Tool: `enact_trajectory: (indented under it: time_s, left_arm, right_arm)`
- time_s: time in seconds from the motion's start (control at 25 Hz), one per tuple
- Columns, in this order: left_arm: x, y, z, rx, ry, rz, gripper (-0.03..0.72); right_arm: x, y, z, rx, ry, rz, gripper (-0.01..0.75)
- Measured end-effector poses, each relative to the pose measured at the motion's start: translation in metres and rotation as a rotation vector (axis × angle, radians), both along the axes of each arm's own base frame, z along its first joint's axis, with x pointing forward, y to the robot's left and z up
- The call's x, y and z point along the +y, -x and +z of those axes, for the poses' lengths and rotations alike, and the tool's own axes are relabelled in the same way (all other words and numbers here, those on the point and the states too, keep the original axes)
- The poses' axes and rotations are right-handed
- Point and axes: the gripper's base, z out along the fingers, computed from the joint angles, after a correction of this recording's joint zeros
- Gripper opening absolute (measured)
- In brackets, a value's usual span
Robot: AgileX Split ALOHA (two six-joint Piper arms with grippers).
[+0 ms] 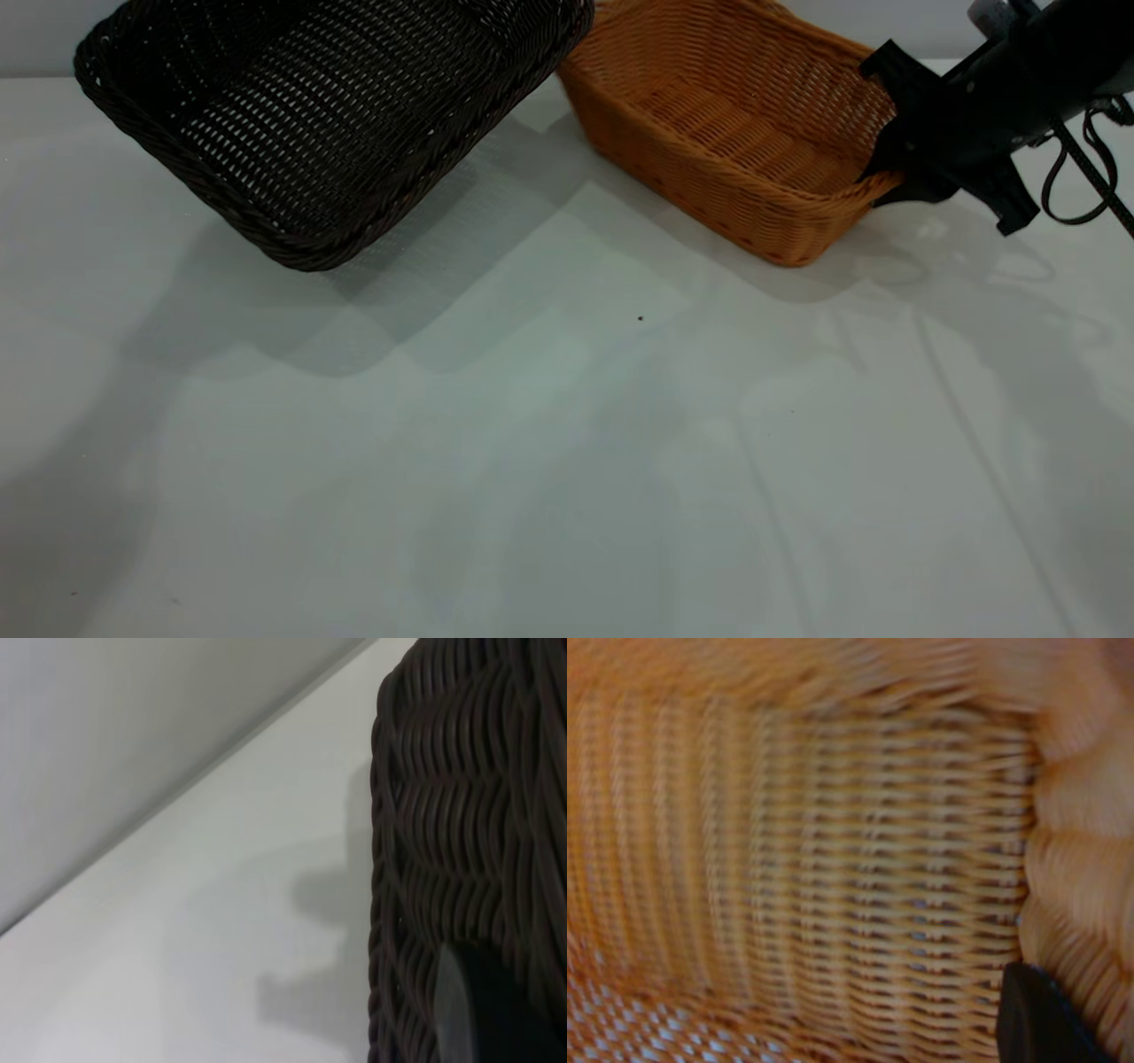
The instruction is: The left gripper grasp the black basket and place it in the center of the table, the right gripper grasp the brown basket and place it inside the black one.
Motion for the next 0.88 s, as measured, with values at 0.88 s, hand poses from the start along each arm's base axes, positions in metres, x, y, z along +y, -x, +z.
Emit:
enact_trajectory:
  time_s: [0.88]
  left_arm:
    - [-0.125,0.076,-0.031,0.212,-0.001,-1.002,0.074]
  right_arm:
    - [-0.086,-0.026,0.104,-0.270,-0.197,0.255,0.069]
